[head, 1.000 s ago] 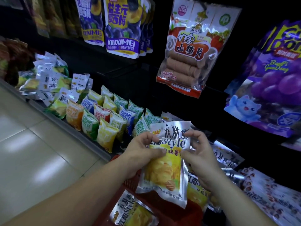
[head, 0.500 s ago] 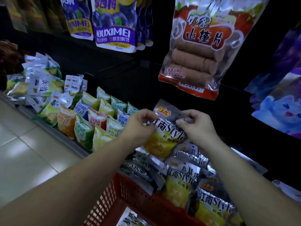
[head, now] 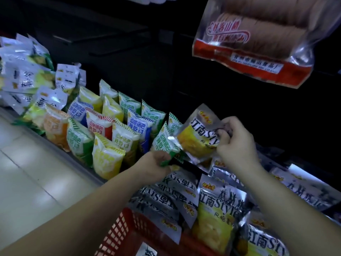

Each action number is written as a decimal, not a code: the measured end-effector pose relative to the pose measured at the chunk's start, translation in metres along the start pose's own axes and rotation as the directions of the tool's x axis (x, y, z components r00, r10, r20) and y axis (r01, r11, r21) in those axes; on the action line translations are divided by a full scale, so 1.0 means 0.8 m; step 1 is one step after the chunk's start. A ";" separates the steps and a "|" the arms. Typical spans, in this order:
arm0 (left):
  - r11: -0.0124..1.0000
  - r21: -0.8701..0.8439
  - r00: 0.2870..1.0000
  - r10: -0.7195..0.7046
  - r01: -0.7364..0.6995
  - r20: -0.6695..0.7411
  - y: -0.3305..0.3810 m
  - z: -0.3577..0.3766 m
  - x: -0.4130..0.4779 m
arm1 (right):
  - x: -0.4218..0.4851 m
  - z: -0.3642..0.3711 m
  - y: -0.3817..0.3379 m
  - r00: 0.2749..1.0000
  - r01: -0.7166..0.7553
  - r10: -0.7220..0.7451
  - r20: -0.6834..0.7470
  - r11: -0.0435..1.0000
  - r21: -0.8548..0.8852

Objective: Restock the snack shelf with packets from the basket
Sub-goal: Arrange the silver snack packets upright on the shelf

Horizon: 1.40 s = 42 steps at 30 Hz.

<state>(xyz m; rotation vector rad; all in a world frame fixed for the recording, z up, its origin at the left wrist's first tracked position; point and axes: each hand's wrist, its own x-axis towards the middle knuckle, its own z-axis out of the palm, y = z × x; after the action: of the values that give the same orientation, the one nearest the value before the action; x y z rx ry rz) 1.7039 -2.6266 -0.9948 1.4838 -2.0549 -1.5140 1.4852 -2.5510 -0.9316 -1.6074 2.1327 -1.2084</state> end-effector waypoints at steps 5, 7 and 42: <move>0.999 -0.051 1.000 -0.006 0.006 -0.010 0.008 0.008 -0.006 | -0.015 -0.007 0.015 0.996 0.013 -0.022 -0.081 0.993 -0.114; 0.998 -0.056 1.000 -0.020 0.020 -0.016 0.012 0.013 -0.007 | -0.030 0.012 0.026 0.999 0.011 -0.003 0.051 0.988 -0.151; 0.870 0.430 0.945 0.111 -0.243 0.309 0.033 0.043 0.011 | -0.079 0.006 0.161 0.709 0.378 0.223 0.669 0.681 -0.628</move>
<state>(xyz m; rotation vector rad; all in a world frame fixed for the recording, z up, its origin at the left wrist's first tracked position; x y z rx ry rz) 1.6620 -2.6126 -0.9930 1.2118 -2.7897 -1.2704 1.4216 -2.4891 -1.0447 -1.9969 2.0431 0.4270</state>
